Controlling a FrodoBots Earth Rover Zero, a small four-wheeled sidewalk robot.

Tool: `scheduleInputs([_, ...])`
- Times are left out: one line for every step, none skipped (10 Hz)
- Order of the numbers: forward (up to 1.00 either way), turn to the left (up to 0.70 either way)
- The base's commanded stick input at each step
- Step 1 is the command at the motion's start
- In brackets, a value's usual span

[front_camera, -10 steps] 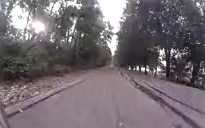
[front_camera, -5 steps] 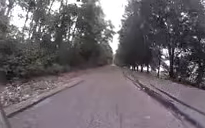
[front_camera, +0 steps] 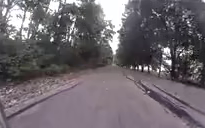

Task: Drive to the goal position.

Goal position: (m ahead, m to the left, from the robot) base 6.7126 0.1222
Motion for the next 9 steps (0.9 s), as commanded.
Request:
scheduleInputs([0.70, 0.00])
scheduleInputs([0.70, 0.00])
scheduleInputs([0.70, 0.00])
scheduleInputs([0.70, 0.00])
scheduleInputs([0.70, 0.00])
scheduleInputs([0.70, 0.00])
scheduleInputs([0.70, 0.00])
scheduleInputs([0.70, -0.02])
scheduleInputs([0.70, -0.02])
